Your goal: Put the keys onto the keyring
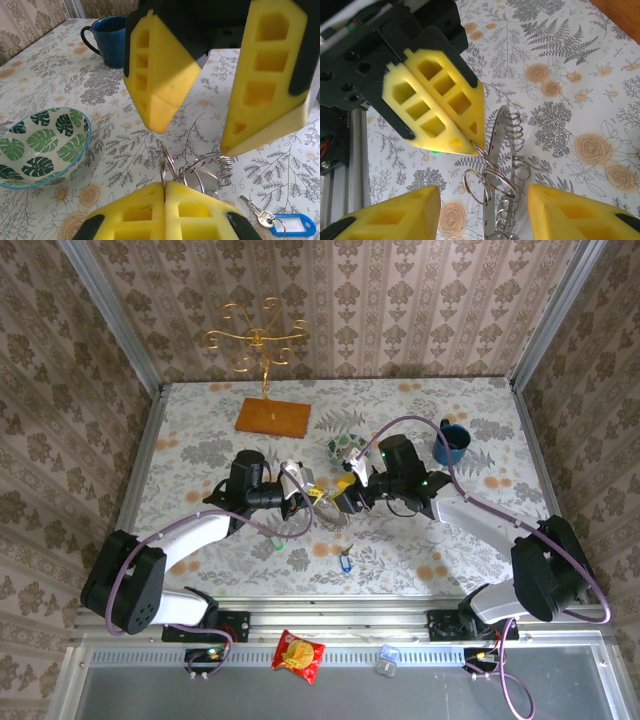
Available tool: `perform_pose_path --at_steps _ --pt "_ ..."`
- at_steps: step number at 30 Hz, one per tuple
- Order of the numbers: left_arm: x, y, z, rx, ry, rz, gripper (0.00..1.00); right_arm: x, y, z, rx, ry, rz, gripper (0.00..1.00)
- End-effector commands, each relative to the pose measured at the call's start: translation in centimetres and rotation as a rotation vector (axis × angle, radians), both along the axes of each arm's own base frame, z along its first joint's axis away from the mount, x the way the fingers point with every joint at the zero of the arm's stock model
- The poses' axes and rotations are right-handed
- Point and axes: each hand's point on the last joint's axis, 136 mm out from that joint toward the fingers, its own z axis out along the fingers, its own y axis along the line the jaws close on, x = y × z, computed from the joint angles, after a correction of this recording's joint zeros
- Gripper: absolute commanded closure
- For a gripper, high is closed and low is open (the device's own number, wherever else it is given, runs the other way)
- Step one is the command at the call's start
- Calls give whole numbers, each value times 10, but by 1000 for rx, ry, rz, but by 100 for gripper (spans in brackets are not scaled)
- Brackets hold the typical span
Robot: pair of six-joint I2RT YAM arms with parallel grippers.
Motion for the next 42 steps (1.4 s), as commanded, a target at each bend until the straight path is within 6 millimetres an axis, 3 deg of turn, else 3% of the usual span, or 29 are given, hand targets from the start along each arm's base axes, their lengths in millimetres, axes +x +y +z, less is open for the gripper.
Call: perform_pose_path --at_steps 1,9,15,19,23,27,32,38,39,42 --pt "-3 -1 13 -32 -44 -9 100 2 9 2 -10 -50 51 50" --pt "-3 -1 12 -31 -47 -10 100 -25 16 -6 -40 -151 216 50" --pt "0 0 12 -26 -52 7 100 -52 4 -24 -143 -203 335 50" --pt "0 0 12 -26 -53 9 100 -63 1 -12 -151 -271 367 50" --pt "-2 0 12 -28 -54 2 100 -50 -1 2 -96 -340 283 52" --pt "-5 0 11 -29 -54 -15 100 -23 -5 12 -30 -323 151 64" --pt "-8 -1 12 -35 -56 -30 100 -5 -3 5 -35 -285 72 65" --pt "-10 -2 12 -40 -61 -48 100 2 3 9 -22 -293 71 64" --pt "-10 -2 13 -42 -62 -51 100 4 5 0 -33 -274 78 63" --pt "-12 -3 13 -49 -63 -61 100 8 10 -2 -31 -270 84 63"
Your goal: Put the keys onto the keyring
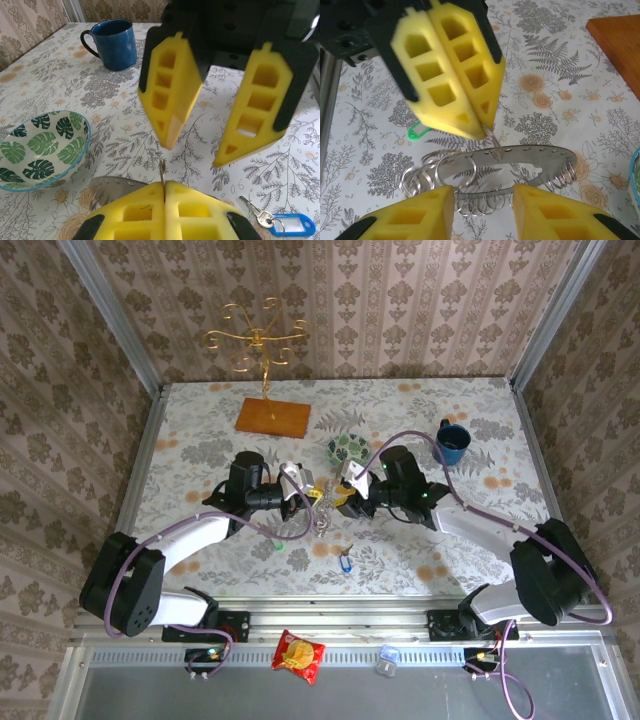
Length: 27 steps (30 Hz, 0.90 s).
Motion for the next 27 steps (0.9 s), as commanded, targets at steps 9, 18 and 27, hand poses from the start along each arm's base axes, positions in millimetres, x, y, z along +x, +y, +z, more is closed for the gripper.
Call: perform_pose_path --at_steps 9,18,27 --pt "-12 -4 10 -46 -46 -72 100 17 19 11 60 -33 21 65" --pt "-13 -4 9 -46 -45 -76 100 7 25 17 98 -40 94 80" --pt "-6 1 1 26 -54 -38 75 1 21 20 17 -27 137 100"
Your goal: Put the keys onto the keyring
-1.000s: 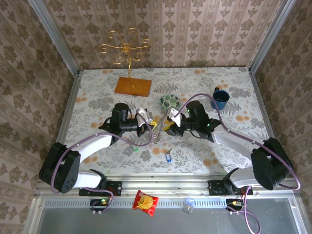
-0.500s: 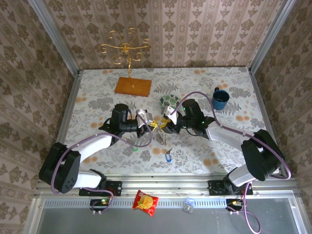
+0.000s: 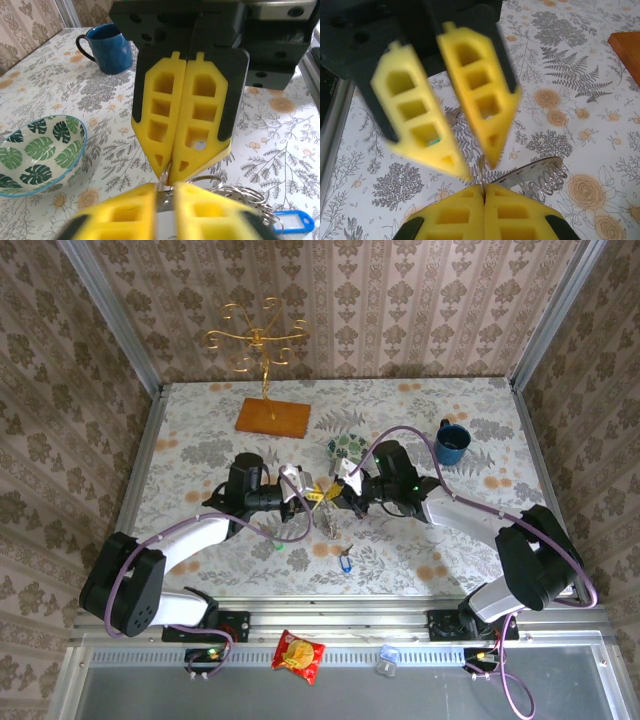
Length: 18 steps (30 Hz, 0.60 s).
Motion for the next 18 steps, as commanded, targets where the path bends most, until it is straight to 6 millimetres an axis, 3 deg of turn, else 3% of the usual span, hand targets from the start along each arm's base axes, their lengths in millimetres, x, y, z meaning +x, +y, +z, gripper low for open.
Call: perform_pose_path --at_steps 1,8,18 --pt "-1 2 4 38 -37 -15 73 -3 2 15 -38 -24 48 100" --pt "0 4 10 70 -78 -20 72 -6 -12 -1 -287 -21 63 100" --pt "-3 0 17 23 -56 -42 73 -10 -3 5 -348 -66 109 100"
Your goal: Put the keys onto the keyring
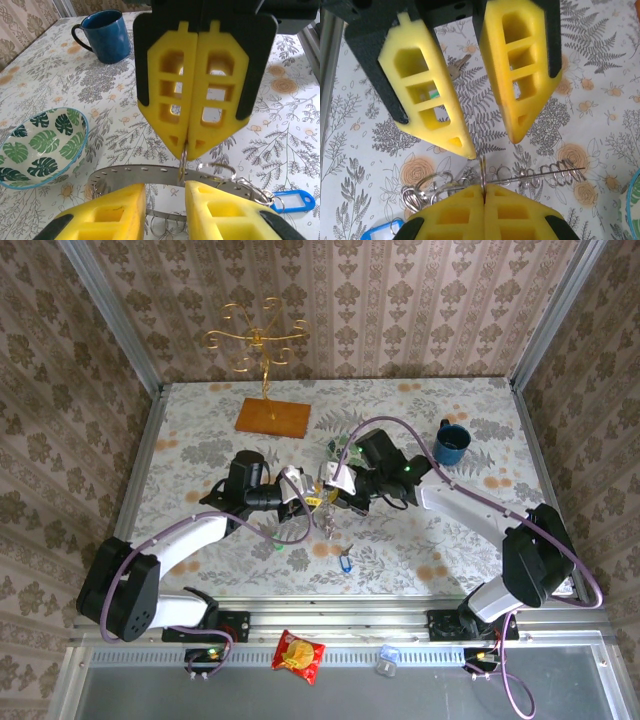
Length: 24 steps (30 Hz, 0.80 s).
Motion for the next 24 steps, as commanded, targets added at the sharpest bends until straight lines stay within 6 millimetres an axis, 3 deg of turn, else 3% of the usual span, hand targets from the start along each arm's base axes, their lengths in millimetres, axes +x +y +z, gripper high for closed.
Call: perform_pose_path --at_steps 1,13,24 --pt "-2 -6 16 -46 -10 -35 74 -1 5 4 -29 -20 32 100" --pt "-8 -8 10 -40 26 -71 88 -4 18 15 26 -12 40 100" --pt "-4 -12 5 -34 13 -59 100 -5 17 28 161 52 9 100"
